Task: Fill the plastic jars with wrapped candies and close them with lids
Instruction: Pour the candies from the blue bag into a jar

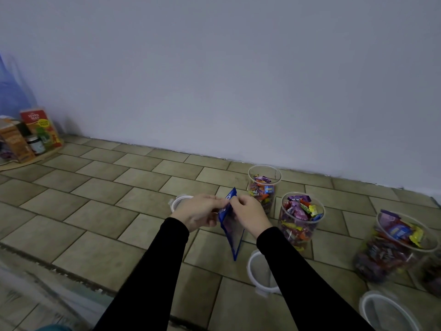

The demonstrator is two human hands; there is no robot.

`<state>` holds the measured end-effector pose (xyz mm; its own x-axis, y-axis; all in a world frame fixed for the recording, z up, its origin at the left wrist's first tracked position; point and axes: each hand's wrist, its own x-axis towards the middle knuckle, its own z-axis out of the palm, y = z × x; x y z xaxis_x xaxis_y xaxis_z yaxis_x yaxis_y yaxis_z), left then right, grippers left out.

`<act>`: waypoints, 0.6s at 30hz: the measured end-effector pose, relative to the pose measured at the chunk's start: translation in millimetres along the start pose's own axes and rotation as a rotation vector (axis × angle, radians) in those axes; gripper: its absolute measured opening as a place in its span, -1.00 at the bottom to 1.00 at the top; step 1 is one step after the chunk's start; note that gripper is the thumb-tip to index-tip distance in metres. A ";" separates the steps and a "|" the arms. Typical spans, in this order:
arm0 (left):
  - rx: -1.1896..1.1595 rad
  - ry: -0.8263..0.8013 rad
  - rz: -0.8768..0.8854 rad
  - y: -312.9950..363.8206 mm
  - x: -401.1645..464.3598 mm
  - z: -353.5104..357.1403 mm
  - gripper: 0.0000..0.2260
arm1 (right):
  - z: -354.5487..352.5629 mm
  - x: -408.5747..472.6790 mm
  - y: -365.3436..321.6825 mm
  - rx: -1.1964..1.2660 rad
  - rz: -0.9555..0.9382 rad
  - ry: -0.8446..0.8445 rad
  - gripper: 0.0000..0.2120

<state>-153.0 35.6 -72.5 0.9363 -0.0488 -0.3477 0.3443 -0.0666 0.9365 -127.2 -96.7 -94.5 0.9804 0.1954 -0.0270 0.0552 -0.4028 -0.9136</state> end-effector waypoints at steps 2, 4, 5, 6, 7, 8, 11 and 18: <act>0.036 0.043 0.034 0.9 -1.0 3.9 -0.88 | -2.3 -1.8 0.5 -0.026 -0.013 0.004 -0.66; 0.064 0.076 0.079 0.3 -0.4 6.8 -0.88 | -4.6 -3.0 -0.2 -0.032 -0.026 0.006 -0.66; 0.086 0.095 0.089 -0.2 -0.6 7.4 -0.89 | -5.2 -3.9 -0.7 -0.041 -0.038 0.001 -0.66; 0.131 0.120 0.099 -0.4 -0.6 7.6 -0.89 | -5.6 -4.7 -1.3 -0.064 -0.052 -0.008 -0.66; 0.200 0.153 0.113 -0.9 0.1 7.3 -0.89 | -6.2 -5.7 -2.2 -0.095 -0.064 -0.020 -0.66; 0.279 0.186 0.132 -1.0 0.1 7.4 -0.88 | -6.8 -6.7 -2.8 -0.132 -0.072 -0.029 -0.67; 0.455 0.241 0.205 -0.7 -3.3 9.3 -0.86 | -10.7 -9.3 -4.2 -0.245 -0.087 -0.049 -0.65; 0.641 0.325 0.300 -4.5 -6.7 14.2 -0.88 | -15.6 -12.5 -9.7 -0.359 -0.093 -0.089 -0.65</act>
<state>-161.8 22.1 -75.0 0.9904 0.1322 0.0398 0.0588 -0.6645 0.7450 -137.0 -109.2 -78.9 0.9486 0.3165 0.0002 0.2218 -0.6645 -0.7136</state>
